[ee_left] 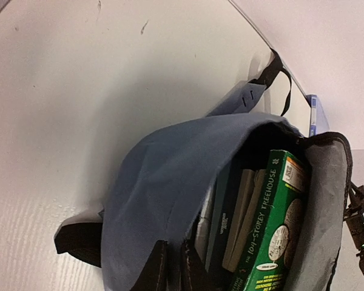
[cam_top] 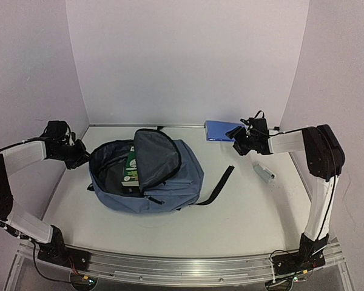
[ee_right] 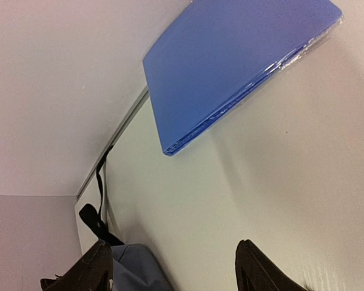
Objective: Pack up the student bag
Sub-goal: Pick up the book from the center of the board.
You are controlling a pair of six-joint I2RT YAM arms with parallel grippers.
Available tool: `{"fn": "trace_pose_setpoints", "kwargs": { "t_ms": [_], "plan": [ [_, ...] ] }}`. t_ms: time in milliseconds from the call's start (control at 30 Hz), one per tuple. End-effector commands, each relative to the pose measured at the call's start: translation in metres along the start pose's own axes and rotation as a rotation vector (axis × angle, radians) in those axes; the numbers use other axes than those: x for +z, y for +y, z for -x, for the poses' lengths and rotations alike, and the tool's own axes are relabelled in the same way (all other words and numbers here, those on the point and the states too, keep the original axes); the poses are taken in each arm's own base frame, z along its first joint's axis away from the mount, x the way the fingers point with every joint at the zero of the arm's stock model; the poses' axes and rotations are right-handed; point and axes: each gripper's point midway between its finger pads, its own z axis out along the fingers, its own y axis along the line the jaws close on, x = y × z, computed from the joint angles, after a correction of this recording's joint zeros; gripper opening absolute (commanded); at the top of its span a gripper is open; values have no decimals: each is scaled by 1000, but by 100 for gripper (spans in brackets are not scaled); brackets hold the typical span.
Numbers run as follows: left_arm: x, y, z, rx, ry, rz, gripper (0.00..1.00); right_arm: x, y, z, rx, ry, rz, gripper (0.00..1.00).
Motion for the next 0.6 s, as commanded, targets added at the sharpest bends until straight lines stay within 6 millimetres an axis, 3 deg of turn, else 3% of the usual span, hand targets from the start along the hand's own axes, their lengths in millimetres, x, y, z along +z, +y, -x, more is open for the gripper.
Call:
{"fn": "trace_pose_setpoints", "kwargs": {
  "t_ms": [0,300,567],
  "plan": [
    [-11,1,-2,13,-3,-15,13,19,18,12,80,-42,99,66],
    [-23,-9,-3,4,-19,-51,64,58,5,12,181,-43,119,59],
    [-33,-11,-2,16,-34,-45,76,88,1,21,237,-71,129,55]
  ]
}}
